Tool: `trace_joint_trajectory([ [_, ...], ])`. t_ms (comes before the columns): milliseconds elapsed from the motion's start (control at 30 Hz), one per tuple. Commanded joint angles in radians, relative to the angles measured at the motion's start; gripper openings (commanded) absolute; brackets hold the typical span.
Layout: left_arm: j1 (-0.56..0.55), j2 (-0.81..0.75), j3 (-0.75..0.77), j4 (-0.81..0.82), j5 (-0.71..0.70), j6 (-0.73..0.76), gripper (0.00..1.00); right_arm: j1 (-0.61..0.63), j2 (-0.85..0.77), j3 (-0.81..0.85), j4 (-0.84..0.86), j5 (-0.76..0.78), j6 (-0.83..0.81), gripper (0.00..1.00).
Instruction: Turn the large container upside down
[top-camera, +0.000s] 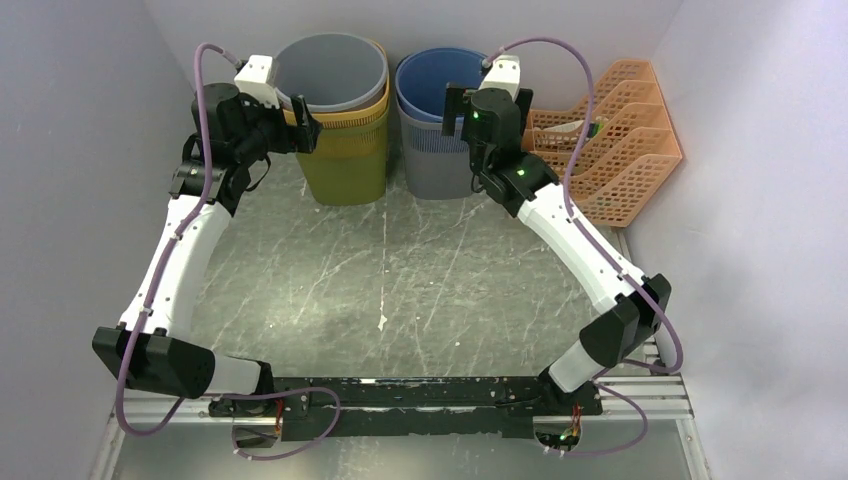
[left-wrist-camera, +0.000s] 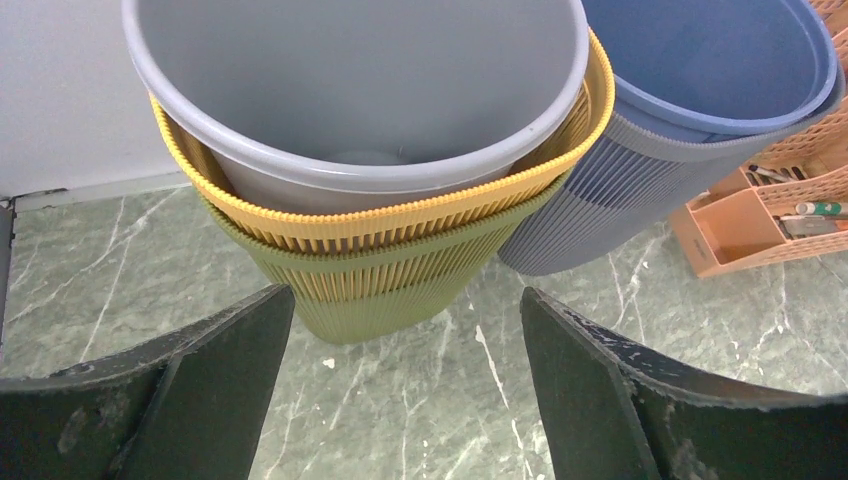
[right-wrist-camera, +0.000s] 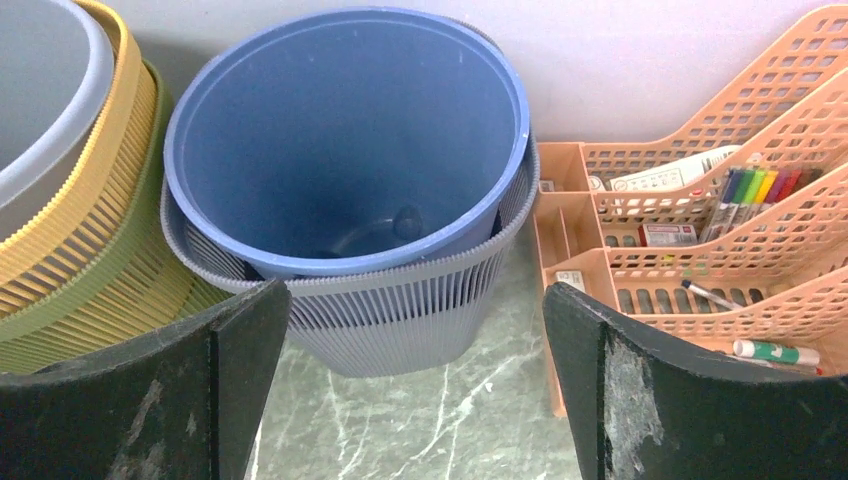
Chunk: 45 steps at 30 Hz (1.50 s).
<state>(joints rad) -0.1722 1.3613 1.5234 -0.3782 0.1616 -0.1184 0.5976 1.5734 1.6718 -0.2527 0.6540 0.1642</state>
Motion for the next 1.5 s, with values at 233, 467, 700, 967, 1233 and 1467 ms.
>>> trace_joint_trajectory([
  [233,-0.007,-0.047,-0.034,-0.009,-0.016,0.025,0.95,-0.022,-0.067,-0.025,0.148,-0.023,-0.114,0.96],
  [467,-0.006,-0.062,-0.046,-0.014,-0.020,0.037,0.95,-0.166,0.097,0.241,-0.039,-0.128,0.010,0.59],
  [700,-0.007,-0.084,-0.074,-0.023,-0.023,0.059,0.95,-0.260,0.303,0.472,-0.211,-0.235,0.143,0.44],
  [967,-0.007,-0.103,-0.106,-0.022,-0.034,0.079,0.96,-0.275,0.398,0.566,-0.256,-0.263,0.214,0.44],
  [1233,-0.007,-0.105,-0.131,-0.015,-0.029,0.078,0.95,-0.285,0.412,0.544,-0.284,-0.235,0.273,0.44],
  [1467,-0.007,-0.113,-0.137,-0.016,-0.033,0.079,0.95,-0.286,0.429,0.532,-0.288,-0.227,0.284,0.44],
])
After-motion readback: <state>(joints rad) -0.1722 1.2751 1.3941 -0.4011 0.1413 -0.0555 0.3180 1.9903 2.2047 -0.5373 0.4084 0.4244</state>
